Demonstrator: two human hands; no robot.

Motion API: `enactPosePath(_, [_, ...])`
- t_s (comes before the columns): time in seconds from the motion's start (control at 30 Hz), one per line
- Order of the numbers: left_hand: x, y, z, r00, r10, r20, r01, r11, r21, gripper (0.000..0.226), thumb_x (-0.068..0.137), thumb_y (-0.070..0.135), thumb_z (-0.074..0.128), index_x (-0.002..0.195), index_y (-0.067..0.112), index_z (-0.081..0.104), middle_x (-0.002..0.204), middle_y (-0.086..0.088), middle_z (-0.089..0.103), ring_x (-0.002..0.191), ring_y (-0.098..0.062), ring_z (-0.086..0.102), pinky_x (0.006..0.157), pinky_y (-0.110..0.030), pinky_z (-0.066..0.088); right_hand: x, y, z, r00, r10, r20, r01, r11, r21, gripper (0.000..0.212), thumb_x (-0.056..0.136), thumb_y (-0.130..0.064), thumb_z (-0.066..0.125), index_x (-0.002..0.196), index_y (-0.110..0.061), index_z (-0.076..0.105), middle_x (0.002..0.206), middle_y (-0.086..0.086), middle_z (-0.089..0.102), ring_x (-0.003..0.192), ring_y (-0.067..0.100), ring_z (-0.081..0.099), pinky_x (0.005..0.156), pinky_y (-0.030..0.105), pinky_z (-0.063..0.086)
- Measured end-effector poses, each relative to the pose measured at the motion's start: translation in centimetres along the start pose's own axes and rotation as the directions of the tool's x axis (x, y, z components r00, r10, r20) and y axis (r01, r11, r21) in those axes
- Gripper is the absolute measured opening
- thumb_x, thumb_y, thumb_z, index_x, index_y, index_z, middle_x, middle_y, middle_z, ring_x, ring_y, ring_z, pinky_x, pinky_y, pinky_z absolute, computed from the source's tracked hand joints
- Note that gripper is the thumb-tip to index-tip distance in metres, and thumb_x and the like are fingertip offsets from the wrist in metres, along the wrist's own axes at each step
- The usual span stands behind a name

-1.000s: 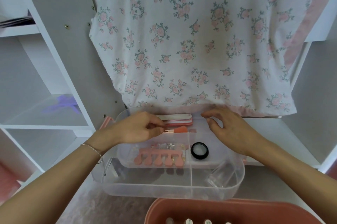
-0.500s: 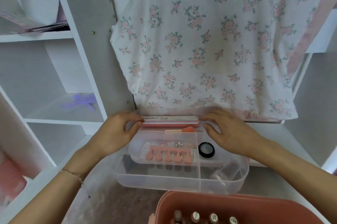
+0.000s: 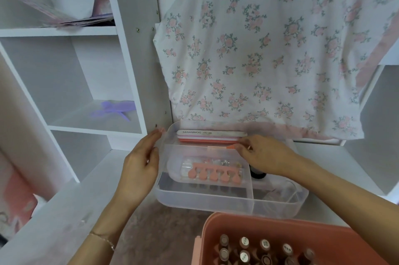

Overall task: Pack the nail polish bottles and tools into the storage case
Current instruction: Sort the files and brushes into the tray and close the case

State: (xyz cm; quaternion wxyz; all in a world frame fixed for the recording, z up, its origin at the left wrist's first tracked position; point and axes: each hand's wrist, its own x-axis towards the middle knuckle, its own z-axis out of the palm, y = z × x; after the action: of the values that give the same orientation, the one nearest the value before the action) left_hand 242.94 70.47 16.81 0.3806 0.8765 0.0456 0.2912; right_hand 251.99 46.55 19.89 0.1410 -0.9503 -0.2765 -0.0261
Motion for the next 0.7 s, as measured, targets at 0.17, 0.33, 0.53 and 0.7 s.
enactPosePath(0.17, [-1.0, -0.9, 0.6, 0.985, -0.154, -0.077, 0.135, 0.967, -0.214, 0.039, 0.095, 0.007, 0.041, 0.127, 0.025, 0.055, 0.124, 0.013, 0.057, 0.11, -0.01, 0.056, 0.097, -0.02, 0.04, -1.1, -1.0, -0.2, 0.977, -0.178, -0.117, 0.183, 0.983, 0.03, 0.03, 0.092, -0.034, 0.048, 0.117, -0.022, 0.06, 0.11, -0.007, 0.061, 0.102, 0.007, 0.051, 0.082, 0.014, 0.033])
enactPosePath(0.33, [-1.7, -0.5, 1.2, 0.964, -0.258, -0.071, 0.207, 0.887, -0.413, 0.037, 0.097, 0.017, 0.039, 0.113, 0.045, 0.059, 0.117, 0.014, 0.063, 0.111, -0.013, 0.059, 0.101, -0.039, 0.044, -1.4, -2.9, 1.5, 0.953, -0.299, -0.043, 0.289, 0.945, -0.152, 0.039, 0.088, -0.042, 0.048, 0.121, -0.023, 0.059, 0.119, -0.005, 0.059, 0.114, 0.015, 0.048, 0.097, 0.029, 0.037])
enactPosePath(0.53, [-1.6, -0.7, 1.4, 0.946, -0.315, -0.07, 0.25, 0.852, -0.459, 0.033, 0.097, 0.017, 0.04, 0.112, 0.039, 0.059, 0.111, 0.011, 0.065, 0.108, -0.016, 0.06, 0.1, -0.042, 0.045, -1.4, -3.9, 2.3, 0.954, -0.295, 0.059, 0.3, 0.944, -0.135, 0.036, 0.087, -0.031, 0.051, 0.122, -0.022, 0.055, 0.119, -0.001, 0.052, 0.111, 0.017, 0.047, 0.087, 0.03, 0.041])
enactPosePath(0.7, [-1.5, -1.1, 1.5, 0.943, -0.323, -0.074, 0.25, 0.84, -0.481, 0.032, 0.098, 0.016, 0.039, 0.115, 0.035, 0.058, 0.112, 0.007, 0.065, 0.108, -0.017, 0.06, 0.1, -0.041, 0.045, -1.3, -4.1, 1.2, 0.95, -0.3, 0.084, 0.304, 0.952, -0.038, 0.036, 0.085, -0.038, 0.054, 0.12, -0.029, 0.055, 0.115, -0.009, 0.053, 0.103, 0.009, 0.049, 0.084, 0.024, 0.04])
